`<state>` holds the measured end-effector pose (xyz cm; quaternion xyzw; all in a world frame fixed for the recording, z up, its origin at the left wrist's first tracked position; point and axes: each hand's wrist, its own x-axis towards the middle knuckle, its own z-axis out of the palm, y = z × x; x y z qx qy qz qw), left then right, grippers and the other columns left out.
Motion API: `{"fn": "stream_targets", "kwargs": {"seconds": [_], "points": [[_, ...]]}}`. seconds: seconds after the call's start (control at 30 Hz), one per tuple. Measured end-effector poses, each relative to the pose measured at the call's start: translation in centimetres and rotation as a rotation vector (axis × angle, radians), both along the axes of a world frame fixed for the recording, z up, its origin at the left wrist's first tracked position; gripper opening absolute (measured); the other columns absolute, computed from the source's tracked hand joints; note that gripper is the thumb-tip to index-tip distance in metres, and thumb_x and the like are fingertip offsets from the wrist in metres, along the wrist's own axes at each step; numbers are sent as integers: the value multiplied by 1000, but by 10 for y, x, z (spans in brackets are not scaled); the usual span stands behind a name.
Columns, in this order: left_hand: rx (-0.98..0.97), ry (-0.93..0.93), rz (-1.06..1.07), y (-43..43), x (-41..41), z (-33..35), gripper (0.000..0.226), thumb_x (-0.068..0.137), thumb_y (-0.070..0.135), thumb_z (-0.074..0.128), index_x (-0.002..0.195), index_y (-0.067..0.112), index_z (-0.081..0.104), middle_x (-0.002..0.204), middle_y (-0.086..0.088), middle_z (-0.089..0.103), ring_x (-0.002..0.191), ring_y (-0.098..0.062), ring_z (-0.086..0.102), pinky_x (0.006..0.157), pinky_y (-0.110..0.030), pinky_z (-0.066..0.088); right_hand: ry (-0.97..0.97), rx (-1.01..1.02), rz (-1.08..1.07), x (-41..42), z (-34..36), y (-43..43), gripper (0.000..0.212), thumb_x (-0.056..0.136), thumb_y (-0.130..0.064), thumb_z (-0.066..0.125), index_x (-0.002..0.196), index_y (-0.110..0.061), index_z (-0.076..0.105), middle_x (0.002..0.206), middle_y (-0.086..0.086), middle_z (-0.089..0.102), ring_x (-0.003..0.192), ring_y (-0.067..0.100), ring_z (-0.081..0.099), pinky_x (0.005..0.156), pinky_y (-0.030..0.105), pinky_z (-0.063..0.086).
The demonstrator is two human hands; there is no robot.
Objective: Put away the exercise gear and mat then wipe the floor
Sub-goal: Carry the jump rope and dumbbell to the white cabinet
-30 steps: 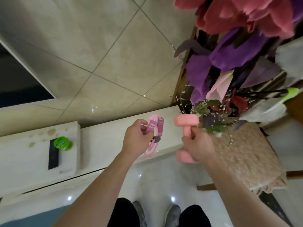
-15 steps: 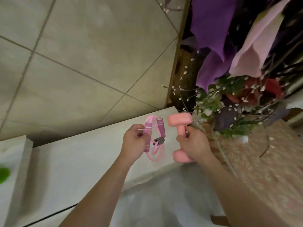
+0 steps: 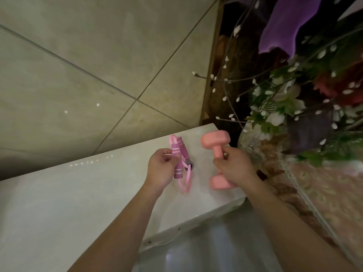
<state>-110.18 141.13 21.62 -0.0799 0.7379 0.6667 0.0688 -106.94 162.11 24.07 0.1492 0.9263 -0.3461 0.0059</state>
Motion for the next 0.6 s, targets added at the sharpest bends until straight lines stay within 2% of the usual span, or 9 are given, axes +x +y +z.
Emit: {"fn": "stream_targets", "kwargs": {"seconds": [0.1, 0.17, 0.23, 0.3, 0.37, 0.5, 0.6], "points": [[-42, 0, 41, 4, -7, -9, 2, 93, 7, 63, 95, 7, 64, 77, -8, 71, 53, -7, 66, 45, -21, 49, -14, -47, 29, -8, -7, 2, 3, 82, -29, 63, 82, -27, 60, 77, -9, 62, 72, 6, 58, 57, 25, 38], [-101, 9, 68, 3, -12, -17, 4, 92, 11, 65, 95, 8, 63, 78, -8, 71, 51, -7, 65, 42, -20, 48, -30, -59, 32, -11, -14, 5, 3, 82, -30, 63, 82, -30, 60, 78, -10, 63, 73, 6, 59, 58, 25, 40], [-184, 7, 81, -1, -17, -26, 7, 90, 16, 67, 94, 13, 62, 80, -7, 70, 54, -10, 66, 45, -24, 52, -47, -55, 29, -14, -20, 7, 3, 82, -31, 63, 82, -32, 59, 79, -11, 63, 73, 7, 60, 60, 27, 43], [-258, -12, 76, -6, -20, -35, 11, 87, 22, 69, 92, 17, 59, 79, -6, 71, 59, -19, 70, 55, -36, 59, -58, -54, 26, -17, -22, 7, 5, 81, -31, 63, 81, -33, 59, 78, -11, 63, 72, 8, 61, 61, 28, 45], [-292, -46, 56, -11, -22, -44, 15, 85, 23, 70, 92, 17, 58, 75, -6, 71, 59, -25, 71, 59, -47, 61, -58, -58, 32, -22, -24, 6, 5, 82, -28, 64, 81, -31, 60, 77, -9, 64, 72, 10, 61, 60, 28, 45], [-399, -31, 31, -12, -24, -56, 32, 74, 30, 74, 98, 15, 60, 73, 0, 71, 64, -24, 72, 62, -47, 61, -64, -77, 38, -29, -26, 6, 4, 83, -26, 65, 87, -26, 65, 78, -6, 64, 73, 13, 62, 62, 29, 45], [-427, -8, 12, -4, -27, -58, 34, 72, 29, 77, 98, 15, 61, 75, 1, 71, 68, -23, 71, 64, -45, 60, -79, -49, 14, -34, -29, 8, 6, 82, -26, 65, 87, -23, 67, 78, -5, 65, 73, 15, 62, 60, 27, 43]]}}
